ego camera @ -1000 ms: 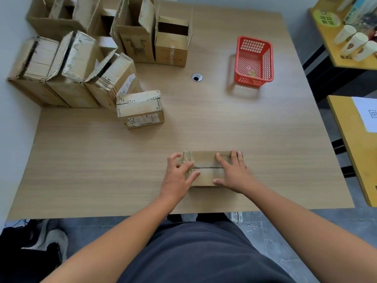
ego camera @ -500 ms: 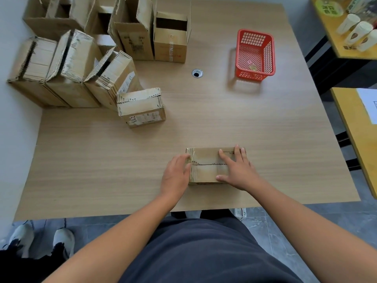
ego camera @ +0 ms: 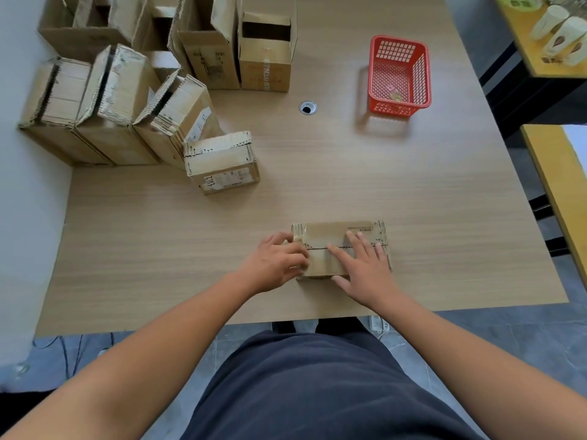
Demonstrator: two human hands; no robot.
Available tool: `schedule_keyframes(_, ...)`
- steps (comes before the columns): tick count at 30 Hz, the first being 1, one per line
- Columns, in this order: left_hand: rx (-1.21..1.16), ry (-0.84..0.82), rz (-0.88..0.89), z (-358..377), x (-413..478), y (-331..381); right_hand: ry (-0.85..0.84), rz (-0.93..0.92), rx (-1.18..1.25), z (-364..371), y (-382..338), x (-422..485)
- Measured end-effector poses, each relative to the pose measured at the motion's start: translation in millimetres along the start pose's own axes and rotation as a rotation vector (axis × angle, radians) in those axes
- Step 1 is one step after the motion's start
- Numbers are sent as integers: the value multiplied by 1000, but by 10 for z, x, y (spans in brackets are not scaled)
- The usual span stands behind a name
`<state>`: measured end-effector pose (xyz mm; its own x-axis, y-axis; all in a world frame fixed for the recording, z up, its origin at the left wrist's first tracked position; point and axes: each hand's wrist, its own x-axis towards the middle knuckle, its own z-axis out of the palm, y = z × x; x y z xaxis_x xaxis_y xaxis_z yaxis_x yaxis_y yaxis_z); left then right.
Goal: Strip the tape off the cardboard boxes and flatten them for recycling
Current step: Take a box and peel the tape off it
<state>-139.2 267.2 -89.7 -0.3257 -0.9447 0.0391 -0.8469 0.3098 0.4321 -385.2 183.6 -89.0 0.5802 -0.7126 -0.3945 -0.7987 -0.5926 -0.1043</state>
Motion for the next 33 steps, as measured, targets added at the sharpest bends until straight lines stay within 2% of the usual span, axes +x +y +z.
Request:
schedule_keyframes(3,-8,-118,32,-108,92,-53,9,-17,-21,-43,53,35)
schedule_keyframes(6,-49,-100,18,-143,132,-30,17,-31,-20,-105,90,39)
schedule_keyframes(8,-208,-49,-124,-149,163,26,89,-31,8,-186,107,11)
schedule_keyframes(13,-840,15,-568,-270,294,207,467,-166,129,-411,107,0)
schedule_keyframes(15,-946,25,-591,-255,315,293,420,-192,107,-482,83,30)
schedule_keyframes(19,-1018,37,-626,-144,268,401,174,-119,-1,-446,82,103)
schedule_keyframes(24,-1086,21,-700,-119,227,359,121,-113,69,-363,47,172)
schedule_keyframes(29,-1334,66,-884,-123,291,318,22,-143,63,-462,51,354)
schedule_keyframes(33,-1283,211,-850,-65,280,340,-16,-136,68,-496,19,423)
